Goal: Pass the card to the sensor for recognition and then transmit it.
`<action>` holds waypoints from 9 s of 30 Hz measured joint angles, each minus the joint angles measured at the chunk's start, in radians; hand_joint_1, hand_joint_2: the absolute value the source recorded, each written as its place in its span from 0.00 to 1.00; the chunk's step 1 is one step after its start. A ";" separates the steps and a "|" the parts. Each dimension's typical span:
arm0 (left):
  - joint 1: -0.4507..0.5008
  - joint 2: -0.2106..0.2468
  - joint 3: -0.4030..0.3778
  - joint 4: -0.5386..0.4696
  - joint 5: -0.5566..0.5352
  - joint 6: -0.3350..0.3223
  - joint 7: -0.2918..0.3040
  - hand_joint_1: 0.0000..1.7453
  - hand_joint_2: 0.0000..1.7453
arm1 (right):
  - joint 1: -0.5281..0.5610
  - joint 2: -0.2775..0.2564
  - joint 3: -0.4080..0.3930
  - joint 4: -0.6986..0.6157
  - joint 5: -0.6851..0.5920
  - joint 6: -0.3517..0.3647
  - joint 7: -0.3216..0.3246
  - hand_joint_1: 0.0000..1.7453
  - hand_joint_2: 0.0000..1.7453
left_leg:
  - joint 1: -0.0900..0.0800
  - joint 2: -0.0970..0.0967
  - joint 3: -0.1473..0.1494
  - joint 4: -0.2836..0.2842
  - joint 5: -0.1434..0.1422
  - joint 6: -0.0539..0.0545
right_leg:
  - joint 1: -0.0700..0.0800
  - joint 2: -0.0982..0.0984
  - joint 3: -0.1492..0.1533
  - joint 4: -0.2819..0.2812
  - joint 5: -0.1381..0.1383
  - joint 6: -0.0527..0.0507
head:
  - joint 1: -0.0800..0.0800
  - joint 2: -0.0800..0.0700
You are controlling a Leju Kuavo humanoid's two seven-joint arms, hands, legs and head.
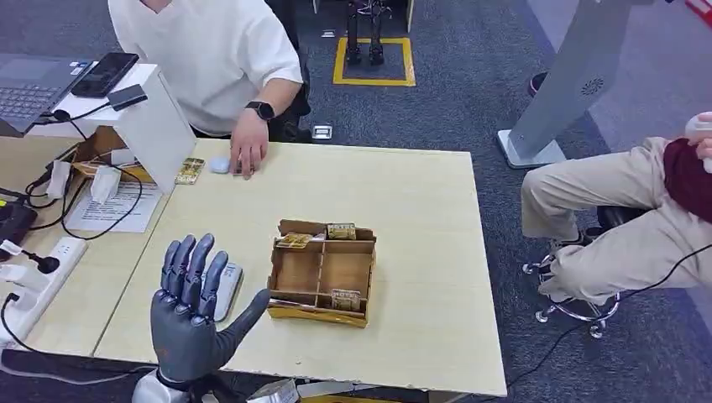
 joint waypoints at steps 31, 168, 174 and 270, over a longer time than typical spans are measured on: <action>-0.304 0.474 -0.493 0.221 -0.307 -0.232 0.973 0.00 1.00 | -0.003 0.000 0.006 -0.024 -0.045 0.000 0.002 0.00 1.00 | 0.001 0.000 -0.001 0.000 0.001 -0.001 | -0.001 0.001 -0.002 0.000 0.000 0.000 | 0.000 0.000; -0.410 0.285 -0.409 0.488 -0.305 -0.462 0.991 0.00 1.00 | -0.001 0.014 0.006 -0.031 -0.015 0.000 0.033 0.00 1.00 | 0.000 0.000 -0.001 0.000 0.001 -0.001 | 0.000 0.000 -0.002 0.001 0.000 0.000 | 0.000 0.000; -0.421 0.276 -0.409 0.520 -0.305 -0.471 0.991 0.00 1.00 | -0.006 0.014 0.006 -0.031 -0.015 0.000 0.033 0.00 1.00 | 0.000 0.000 -0.001 0.000 0.001 -0.001 | 0.000 0.001 -0.002 0.001 0.000 0.000 | 0.000 0.000; -0.167 -0.003 0.166 0.136 0.209 -0.003 0.236 1.00 1.00 | -0.009 0.031 0.006 -0.016 -0.002 0.000 0.033 0.00 1.00 | 0.000 0.000 -0.001 0.000 0.001 -0.001 | 0.000 0.000 -0.002 0.001 0.000 0.000 | 0.000 0.000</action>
